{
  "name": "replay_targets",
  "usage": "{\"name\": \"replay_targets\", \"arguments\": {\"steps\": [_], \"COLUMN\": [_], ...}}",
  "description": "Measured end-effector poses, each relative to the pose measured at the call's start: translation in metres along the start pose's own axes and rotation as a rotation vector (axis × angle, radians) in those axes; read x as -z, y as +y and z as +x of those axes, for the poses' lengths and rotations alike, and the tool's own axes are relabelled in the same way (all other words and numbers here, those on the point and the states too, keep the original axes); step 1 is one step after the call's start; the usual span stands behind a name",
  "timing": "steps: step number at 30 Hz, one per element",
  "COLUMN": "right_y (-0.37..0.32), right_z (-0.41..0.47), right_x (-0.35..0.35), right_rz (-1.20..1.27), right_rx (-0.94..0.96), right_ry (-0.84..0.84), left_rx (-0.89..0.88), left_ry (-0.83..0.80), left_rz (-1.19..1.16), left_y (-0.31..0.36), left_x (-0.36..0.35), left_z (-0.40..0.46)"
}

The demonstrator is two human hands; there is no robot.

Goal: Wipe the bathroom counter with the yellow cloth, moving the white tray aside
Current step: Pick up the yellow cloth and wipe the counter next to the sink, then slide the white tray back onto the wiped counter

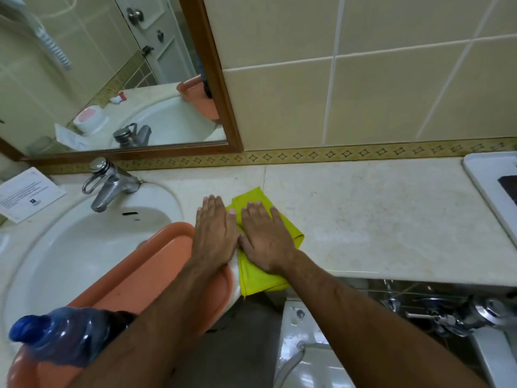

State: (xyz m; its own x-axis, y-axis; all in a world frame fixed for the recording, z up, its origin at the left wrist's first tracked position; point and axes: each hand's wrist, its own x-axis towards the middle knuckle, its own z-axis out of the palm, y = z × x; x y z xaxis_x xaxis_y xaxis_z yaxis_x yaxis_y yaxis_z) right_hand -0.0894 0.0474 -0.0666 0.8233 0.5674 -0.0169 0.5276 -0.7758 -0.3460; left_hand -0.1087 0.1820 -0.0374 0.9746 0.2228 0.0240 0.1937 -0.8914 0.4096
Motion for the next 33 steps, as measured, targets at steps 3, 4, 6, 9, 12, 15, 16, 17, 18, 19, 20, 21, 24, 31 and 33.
{"name": "replay_targets", "arguments": {"steps": [3, 4, 6, 9, 12, 15, 16, 17, 18, 19, 20, 21, 24, 31, 33], "right_y": [0.019, 0.026, 0.045, 0.072, 0.118, 0.19, 0.217, 0.239, 0.262, 0.278, 0.29, 0.3, 0.316, 0.334, 0.336], "right_z": [-0.027, -0.043, -0.087, -0.153, -0.209, -0.273, -0.296, -0.313, -0.332, -0.344, -0.351, -0.357, -0.358, -0.338, -0.332], "right_x": [0.019, 0.024, 0.037, 0.057, 0.084, 0.114, 0.121, 0.125, 0.128, 0.129, 0.128, 0.127, 0.123, 0.112, 0.113], "right_rz": [0.231, 0.255, 0.251, 0.254, 0.391, 0.545, 0.561, 0.577, 0.599, 0.641, 0.698, 0.762, 0.954, 1.047, 1.022], "right_rx": [0.027, 0.034, 0.031, -0.062, -0.406, -0.946, -1.113, -1.242, -1.339, -1.388, -1.403, -1.409, -1.415, -1.457, -1.479], "right_ry": [-0.023, -0.038, -0.012, 0.097, 0.364, 0.765, 0.857, 0.893, 0.889, 0.852, 0.817, 0.804, 0.824, 0.802, 0.791], "left_rx": [0.004, 0.012, -0.002, -0.092, -0.207, -0.342, -0.38, -0.393, -0.394, -0.376, -0.348, -0.316, -0.168, -0.145, -0.14], "left_ry": [0.008, 0.004, -0.008, -0.021, -0.044, -0.054, -0.053, -0.053, -0.056, -0.056, -0.061, -0.073, -0.153, -0.197, -0.212], "left_rz": [0.033, 0.044, 0.064, 0.084, 0.107, 0.071, 0.037, 0.002, -0.033, -0.054, -0.057, -0.052, -0.103, -0.099, -0.067], "left_y": [0.003, 0.006, 0.03, 0.081, 0.156, 0.256, 0.293, 0.321, 0.353, 0.379, 0.399, 0.419, 0.452, 0.474, 0.478], "left_x": [0.013, 0.016, 0.014, -0.005, -0.038, -0.083, -0.1, -0.113, -0.128, -0.141, -0.152, -0.164, -0.191, -0.216, -0.216], "left_z": [0.0, 0.001, 0.004, 0.008, 0.013, 0.015, 0.014, 0.014, 0.014, 0.016, 0.02, 0.025, 0.042, 0.072, 0.079]}}
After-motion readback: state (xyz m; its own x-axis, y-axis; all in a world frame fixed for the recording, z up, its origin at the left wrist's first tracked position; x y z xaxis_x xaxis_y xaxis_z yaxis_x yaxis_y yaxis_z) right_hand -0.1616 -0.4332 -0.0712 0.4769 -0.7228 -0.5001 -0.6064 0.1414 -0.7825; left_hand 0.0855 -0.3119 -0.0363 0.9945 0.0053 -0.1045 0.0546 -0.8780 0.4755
